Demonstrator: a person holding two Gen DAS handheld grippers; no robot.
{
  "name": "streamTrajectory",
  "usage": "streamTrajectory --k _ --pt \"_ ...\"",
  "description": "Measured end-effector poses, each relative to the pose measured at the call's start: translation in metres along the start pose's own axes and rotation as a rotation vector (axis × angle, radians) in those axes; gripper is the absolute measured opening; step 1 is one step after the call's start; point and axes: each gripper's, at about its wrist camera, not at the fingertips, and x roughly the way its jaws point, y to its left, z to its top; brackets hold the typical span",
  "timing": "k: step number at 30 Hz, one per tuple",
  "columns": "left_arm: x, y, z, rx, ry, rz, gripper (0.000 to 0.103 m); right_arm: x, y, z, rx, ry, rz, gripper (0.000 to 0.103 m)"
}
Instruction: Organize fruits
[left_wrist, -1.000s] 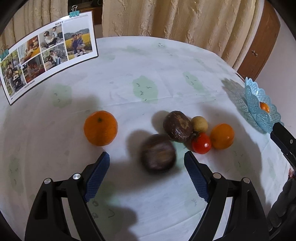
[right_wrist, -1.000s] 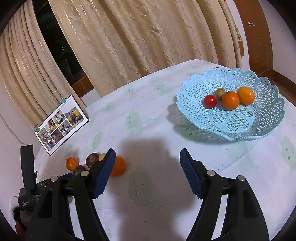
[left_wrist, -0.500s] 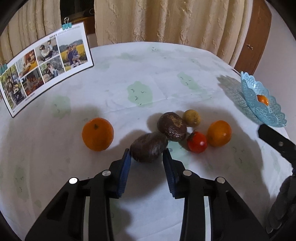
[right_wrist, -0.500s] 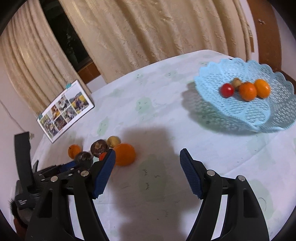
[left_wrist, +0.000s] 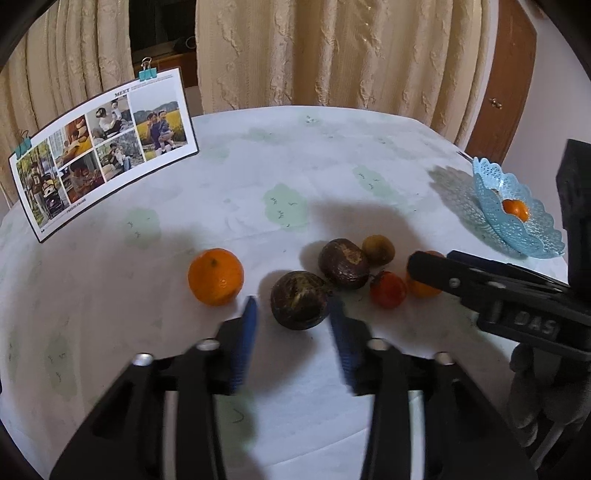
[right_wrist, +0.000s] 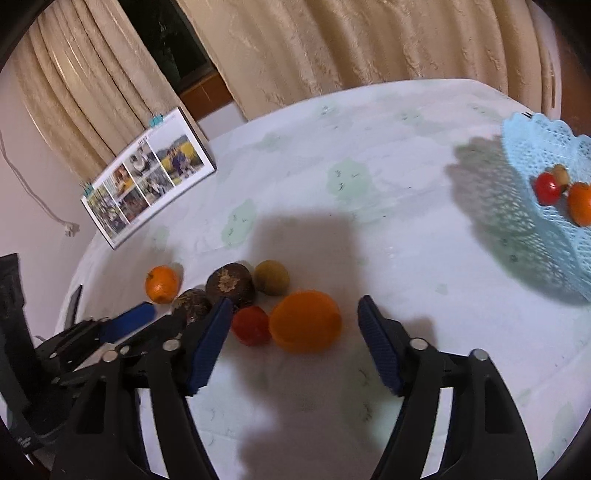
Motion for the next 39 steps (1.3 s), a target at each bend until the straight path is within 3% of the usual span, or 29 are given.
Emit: streamTrajectory --k 1,4,7,12,16,18,23,30,34,39 --pt "0.001 0.001 0.000 0.000 -0.003 0.005 0.052 0.004 0.001 0.000 -0.008 0.010 -0.005 0.061" --pt "0.005 0.000 0.001 0.004 0.000 0.011 0.054 0.009 0.003 0.000 -0.021 0.010 -0.012 0.057" --pt "0.013 -0.001 0.002 0.010 0.010 0.021 0.054 0.006 0.004 -0.001 -0.041 -0.006 -0.038 0.042" --pt "0.028 -0.003 0.006 0.023 0.037 0.022 0.054 -0.001 -0.002 -0.005 -0.026 -0.015 -0.022 0.042" --pt "0.038 -0.004 0.008 0.029 0.057 0.024 0.049 -0.016 -0.006 -0.004 -0.017 -0.060 -0.024 0.035" --pt "0.038 -0.007 0.008 0.046 0.052 0.025 0.042 -0.025 -0.008 -0.003 -0.016 -0.089 -0.031 0.035" --pt "0.034 -0.005 0.006 0.028 0.060 0.018 0.042 -0.032 -0.015 -0.003 -0.002 -0.095 -0.024 0.035" --pt "0.004 -0.005 0.008 0.016 -0.007 0.016 0.042 -0.020 -0.016 -0.006 0.005 -0.047 -0.013 0.037" --pt "-0.008 -0.003 0.009 0.001 -0.034 0.006 0.042 -0.012 -0.014 -0.004 -0.005 -0.036 -0.028 0.051" --pt "-0.016 -0.001 0.011 -0.005 -0.049 -0.008 0.042 0.002 -0.008 0.000 -0.032 0.007 -0.017 0.052"
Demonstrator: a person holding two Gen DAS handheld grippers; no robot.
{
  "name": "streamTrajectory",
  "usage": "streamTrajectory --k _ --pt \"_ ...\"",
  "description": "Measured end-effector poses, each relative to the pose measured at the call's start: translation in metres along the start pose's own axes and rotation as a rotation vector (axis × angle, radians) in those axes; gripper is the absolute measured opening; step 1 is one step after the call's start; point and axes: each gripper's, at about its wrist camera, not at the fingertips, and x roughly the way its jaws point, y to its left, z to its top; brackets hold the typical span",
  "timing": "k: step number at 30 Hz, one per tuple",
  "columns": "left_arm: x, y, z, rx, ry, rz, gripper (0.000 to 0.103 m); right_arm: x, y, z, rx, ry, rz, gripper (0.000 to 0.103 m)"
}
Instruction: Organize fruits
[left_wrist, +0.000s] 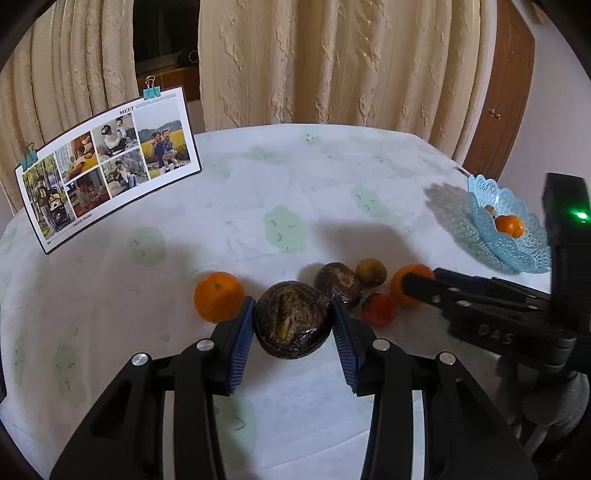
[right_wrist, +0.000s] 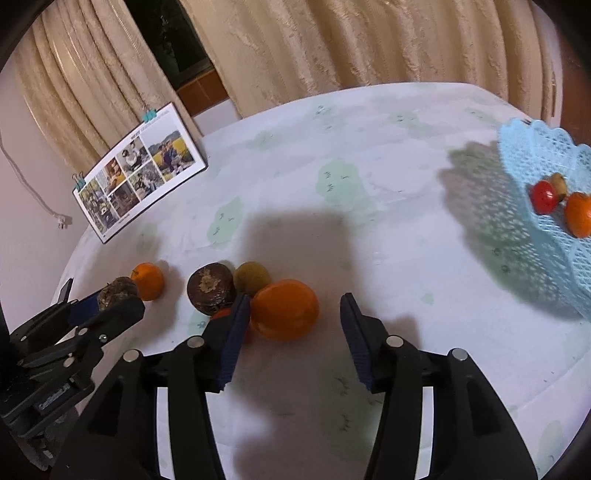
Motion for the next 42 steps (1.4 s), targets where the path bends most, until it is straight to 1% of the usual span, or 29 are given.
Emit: streamTrajectory --k 2,4,5,8,11,14,19,23,26,34,39,40,42 --pt "-0.002 0.001 0.001 -0.004 -0.004 -0.001 0.042 0.008 0.003 0.000 -0.013 0.017 -0.006 0.052" --pt "-0.003 0.003 0.001 -0.012 -0.006 0.000 0.042 0.010 0.007 0.000 -0.032 0.013 -0.020 0.052" --pt "-0.003 0.004 0.001 -0.015 -0.006 0.001 0.042 0.010 0.006 0.001 -0.031 0.013 -0.019 0.044" --pt "-0.004 0.004 0.001 -0.018 -0.007 0.003 0.042 0.008 0.004 0.000 -0.026 0.015 -0.007 0.043" --pt "-0.004 0.002 0.001 -0.013 -0.008 0.002 0.042 0.000 0.002 0.000 -0.023 -0.012 -0.015 0.043" --pt "-0.005 0.000 0.002 -0.009 -0.006 0.001 0.042 -0.016 -0.005 0.002 0.002 -0.057 -0.017 0.043" --pt "-0.005 -0.009 0.003 0.003 -0.002 -0.007 0.042 -0.052 -0.028 0.007 0.064 -0.149 -0.048 0.043" --pt "-0.006 -0.020 0.005 0.021 -0.005 -0.019 0.042 -0.082 -0.049 0.008 0.102 -0.224 -0.106 0.043" --pt "-0.008 -0.027 0.007 0.034 -0.008 -0.026 0.042 -0.105 -0.073 0.006 0.156 -0.277 -0.150 0.043" --pt "-0.012 -0.054 0.012 0.079 -0.018 -0.044 0.042 -0.135 -0.121 -0.001 0.238 -0.347 -0.272 0.043" --pt "-0.014 -0.069 0.015 0.102 -0.023 -0.054 0.042 -0.143 -0.141 -0.005 0.286 -0.371 -0.311 0.043" --pt "-0.014 -0.073 0.016 0.106 -0.024 -0.056 0.042 -0.144 -0.143 -0.006 0.294 -0.378 -0.312 0.044" --pt "-0.015 -0.079 0.018 0.114 -0.027 -0.060 0.042 -0.150 -0.148 -0.009 0.310 -0.397 -0.316 0.054"
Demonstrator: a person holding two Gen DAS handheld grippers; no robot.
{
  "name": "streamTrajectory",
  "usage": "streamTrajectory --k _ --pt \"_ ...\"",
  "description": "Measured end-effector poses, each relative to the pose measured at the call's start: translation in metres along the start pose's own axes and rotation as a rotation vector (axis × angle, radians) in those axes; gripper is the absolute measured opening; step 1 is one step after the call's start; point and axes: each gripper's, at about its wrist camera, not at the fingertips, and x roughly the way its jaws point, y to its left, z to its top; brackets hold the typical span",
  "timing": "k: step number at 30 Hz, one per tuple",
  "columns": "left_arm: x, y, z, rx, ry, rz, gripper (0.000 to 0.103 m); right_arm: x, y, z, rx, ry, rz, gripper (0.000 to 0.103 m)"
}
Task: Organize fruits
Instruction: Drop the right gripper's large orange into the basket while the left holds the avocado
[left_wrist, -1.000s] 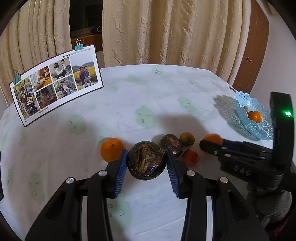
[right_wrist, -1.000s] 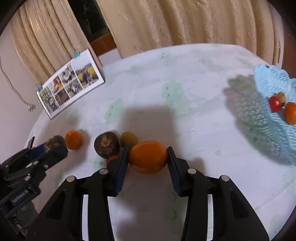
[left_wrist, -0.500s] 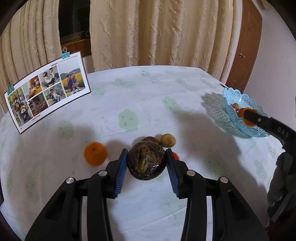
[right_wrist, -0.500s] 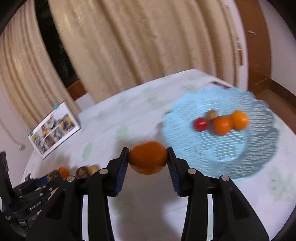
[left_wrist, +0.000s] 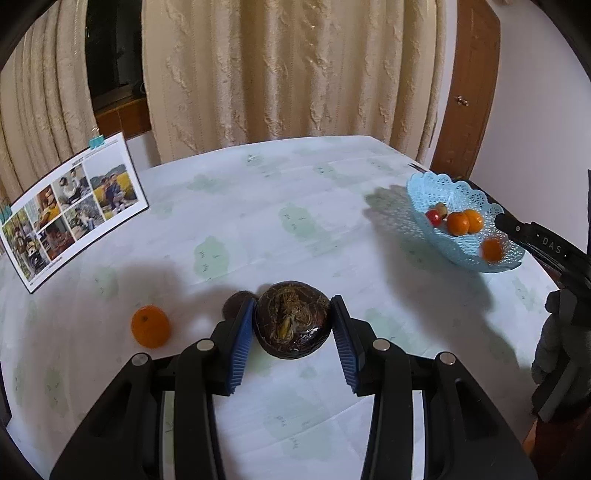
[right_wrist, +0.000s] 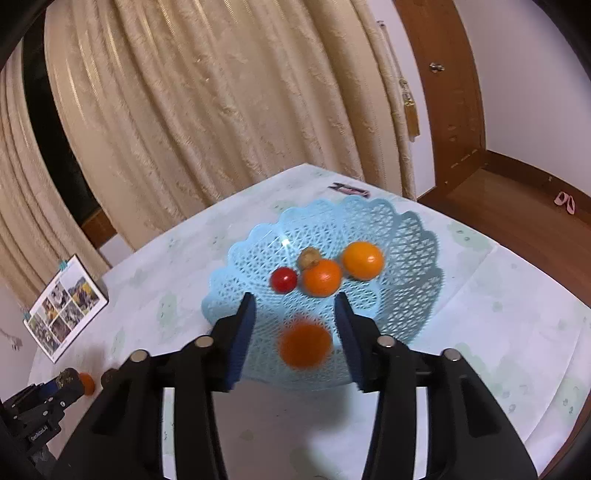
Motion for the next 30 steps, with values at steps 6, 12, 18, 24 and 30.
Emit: streamTrajectory --k 6,12,18,24,30 --pt "0.000 -0.022 0.008 0.037 -0.012 -0.019 0.042 -0.010 -0.017 -0.001 0.043 -0.055 -0.024 0.058" --pt "0.006 -0.044 0.019 0.068 -0.014 -0.038 0.042 -0.021 -0.038 -0.004 0.093 -0.109 -0.070 0.058" --pt "0.013 -0.079 0.034 0.114 -0.024 -0.081 0.042 -0.033 -0.065 -0.004 0.148 -0.146 -0.103 0.060" --pt "0.028 -0.115 0.049 0.154 -0.024 -0.135 0.042 -0.037 -0.072 -0.003 0.148 -0.162 -0.118 0.065" --pt "0.046 -0.145 0.063 0.184 -0.023 -0.173 0.042 -0.038 -0.075 -0.001 0.153 -0.164 -0.120 0.065"
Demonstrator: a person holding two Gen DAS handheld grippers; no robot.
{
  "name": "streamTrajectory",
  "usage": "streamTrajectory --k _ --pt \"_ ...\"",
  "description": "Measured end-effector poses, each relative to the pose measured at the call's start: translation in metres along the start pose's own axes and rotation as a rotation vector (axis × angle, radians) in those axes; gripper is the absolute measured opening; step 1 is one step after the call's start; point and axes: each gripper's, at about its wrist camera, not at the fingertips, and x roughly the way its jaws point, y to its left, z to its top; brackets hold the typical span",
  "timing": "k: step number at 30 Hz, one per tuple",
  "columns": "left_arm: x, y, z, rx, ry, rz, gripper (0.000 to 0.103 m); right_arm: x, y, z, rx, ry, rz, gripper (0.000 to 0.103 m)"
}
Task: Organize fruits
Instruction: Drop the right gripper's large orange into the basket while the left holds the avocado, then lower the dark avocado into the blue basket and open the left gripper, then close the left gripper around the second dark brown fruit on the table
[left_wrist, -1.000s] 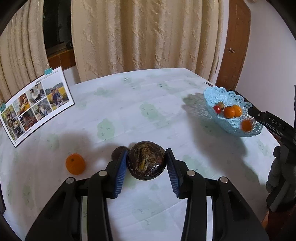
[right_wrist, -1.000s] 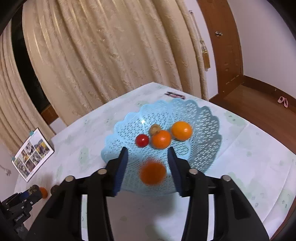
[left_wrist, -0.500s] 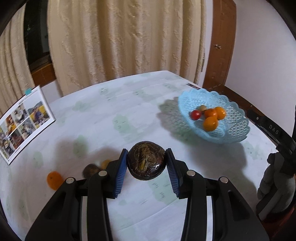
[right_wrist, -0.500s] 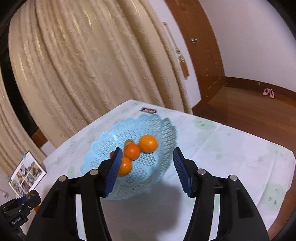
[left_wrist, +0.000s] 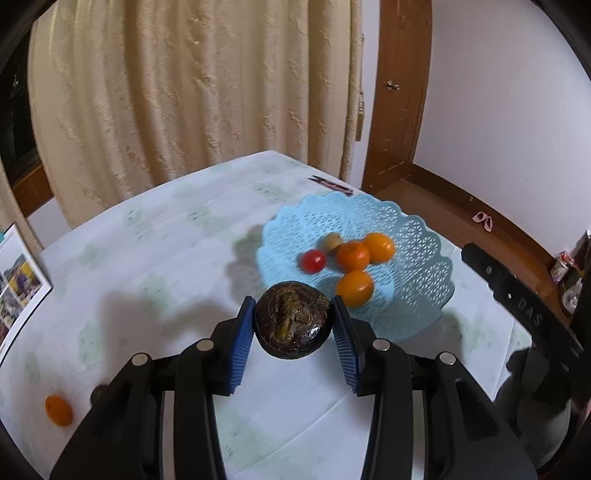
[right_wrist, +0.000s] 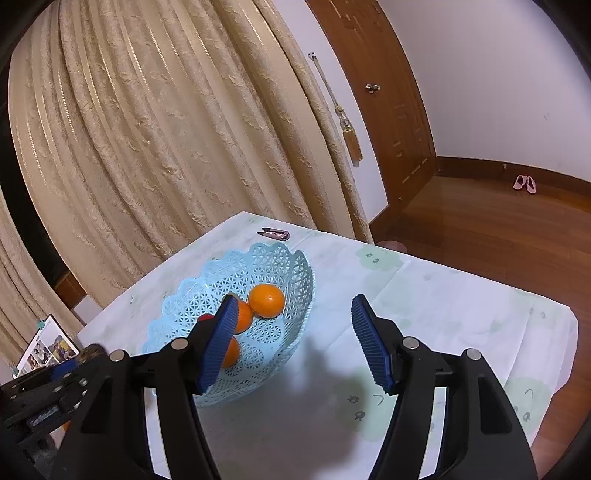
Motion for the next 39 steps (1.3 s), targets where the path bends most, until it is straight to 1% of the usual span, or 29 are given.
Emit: streamTrajectory --k 4,7,9,10,13,14,16,20,26,30,33,36,39 --pt "0.015 -0.011 0.008 0.012 0.007 -0.020 0.042 0.001 -0.002 0.001 0.007 0.002 0.000 0.066" --pt "0.025 -0.017 0.012 0.013 0.015 -0.049 0.043 0.002 -0.003 0.000 0.011 0.006 0.000 0.066" --pt "0.030 -0.018 0.015 0.007 0.021 -0.057 0.054 0.001 -0.004 0.000 0.012 0.007 -0.001 0.066" --pt "0.030 -0.017 0.016 -0.002 0.019 -0.058 0.062 0.001 -0.004 0.001 0.014 0.007 -0.001 0.066" --pt "0.027 -0.008 0.018 -0.023 0.011 -0.056 0.066 0.001 -0.006 0.001 0.020 0.006 -0.002 0.066" --pt "0.026 -0.005 0.018 -0.030 0.009 -0.050 0.070 0.001 -0.005 0.001 0.020 0.006 -0.001 0.066" --pt "0.021 0.006 0.019 -0.049 0.001 -0.031 0.074 0.000 -0.002 -0.001 0.017 0.005 0.005 0.066" --pt "0.008 0.032 0.017 -0.097 -0.008 0.010 0.077 -0.003 0.008 -0.004 0.000 0.004 0.026 0.066" --pt "-0.014 0.080 0.004 -0.170 -0.029 0.086 0.078 -0.010 0.035 -0.016 -0.050 0.024 0.092 0.066" --pt "-0.027 0.119 -0.009 -0.242 -0.017 0.135 0.078 -0.012 0.060 -0.028 -0.102 0.055 0.139 0.066" --pt "-0.037 0.143 -0.020 -0.278 -0.007 0.175 0.078 -0.011 0.075 -0.036 -0.137 0.079 0.166 0.066" --pt "-0.044 0.165 -0.032 -0.316 0.000 0.201 0.078 -0.008 0.091 -0.044 -0.169 0.108 0.190 0.066" --pt "-0.044 0.183 -0.045 -0.353 0.024 0.214 0.078 -0.006 0.106 -0.054 -0.198 0.137 0.211 0.066"
